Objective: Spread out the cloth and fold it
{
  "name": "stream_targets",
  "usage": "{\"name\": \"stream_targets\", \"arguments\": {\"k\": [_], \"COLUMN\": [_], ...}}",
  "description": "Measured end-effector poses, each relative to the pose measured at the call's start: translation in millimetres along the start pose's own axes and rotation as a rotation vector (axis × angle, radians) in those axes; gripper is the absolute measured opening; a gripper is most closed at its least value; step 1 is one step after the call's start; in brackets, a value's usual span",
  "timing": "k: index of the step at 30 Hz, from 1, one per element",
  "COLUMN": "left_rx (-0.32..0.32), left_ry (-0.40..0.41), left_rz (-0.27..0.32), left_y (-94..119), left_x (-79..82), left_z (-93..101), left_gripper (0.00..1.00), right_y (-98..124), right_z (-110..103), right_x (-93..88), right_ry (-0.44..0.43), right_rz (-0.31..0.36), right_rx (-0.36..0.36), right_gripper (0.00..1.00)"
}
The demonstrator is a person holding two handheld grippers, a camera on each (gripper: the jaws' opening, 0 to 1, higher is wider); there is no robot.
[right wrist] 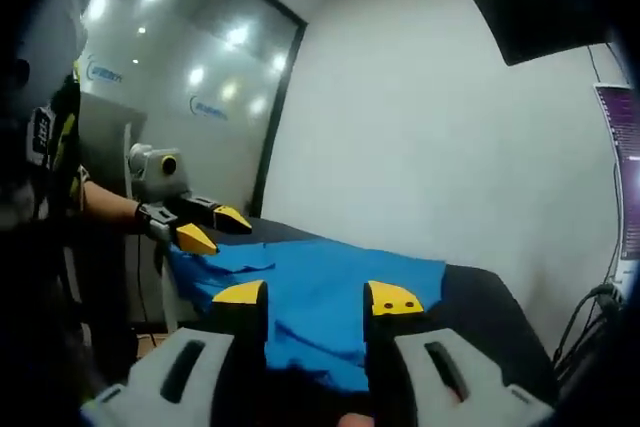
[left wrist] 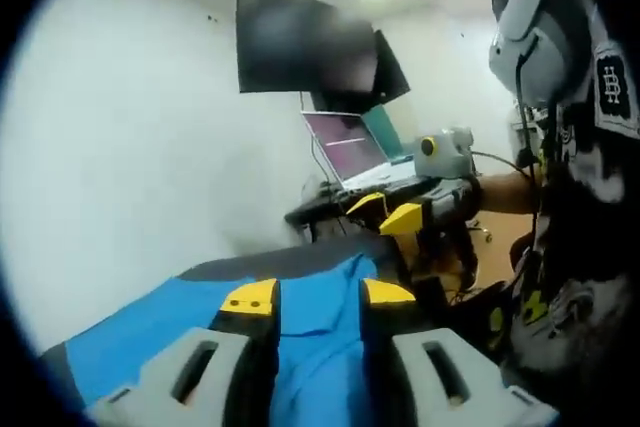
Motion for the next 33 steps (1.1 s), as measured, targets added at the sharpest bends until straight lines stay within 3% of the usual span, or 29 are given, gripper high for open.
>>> {"name": "stream_targets", "arguments": {"k": [3, 8, 11, 14, 19, 23, 27, 30, 33], "left_rx": [-0.010, 0.142, 0.152, 0.122, 0.081, 0.091, 0.025, 0.030, 0.076], "left_ry": [-0.009, -0.083, -0.177, -0.205, -0.209, -0.306, -0.423, -0.432, -0.357], "left_rz": [-0.053, -0.186, -0.304, -0.379, -0.376, -0.428, -0.494, -0.508, -0.459], "left_y": [27.5, 85.2, 113.6, 129.6, 127.6, 122.9, 127.5, 130.7, 129.0], "left_x": [-1.0, -13.4, -25.7, -41.0, -59.3, -78.9, -94.6, -98.9, -90.3], "left_z": [-2.7, -22.8, -20.5, -10.6, 0.0, -11.5, -17.1, -21.5, -25.6], "left_gripper": [0.37, 0.38, 0.38, 0.42, 0.68, 0.64, 0.64, 0.62, 0.61], "right_y": [5.4, 18.9, 17.1, 12.0, 8.4, 4.3, 1.7, -0.3, -2.4], "right_z": [-2.8, -6.8, -12.5, -25.1, -45.9, -46.5, -41.7, -38.9, -37.3], "right_x": [-0.8, -16.8, -25.8, -35.1, -52.4, -68.2, -74.4, -82.0, -91.6], "right_ry": [-0.006, 0.018, 0.037, 0.081, 0.065, 0.113, 0.220, 0.251, 0.354], "right_rz": [-0.013, -0.080, -0.098, -0.110, -0.140, -0.159, -0.146, -0.163, -0.180], "right_rx": [0.013, 0.080, 0.119, 0.220, 0.337, 0.364, 0.370, 0.375, 0.401], "right_gripper": [0.35, 0.35, 0.35, 0.36, 0.52, 0.54, 0.52, 0.51, 0.47]}}
Point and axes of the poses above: the point that each gripper's makers call its tool centre point, and the gripper's own axes: y roughly backward along the fingers, z roughly to its right, x roughly out of its top, the point moved 1 cm from there along y, roughly backward along the fingers, and after that the axes turned 15 degrees about z, right-handed, at the moved point
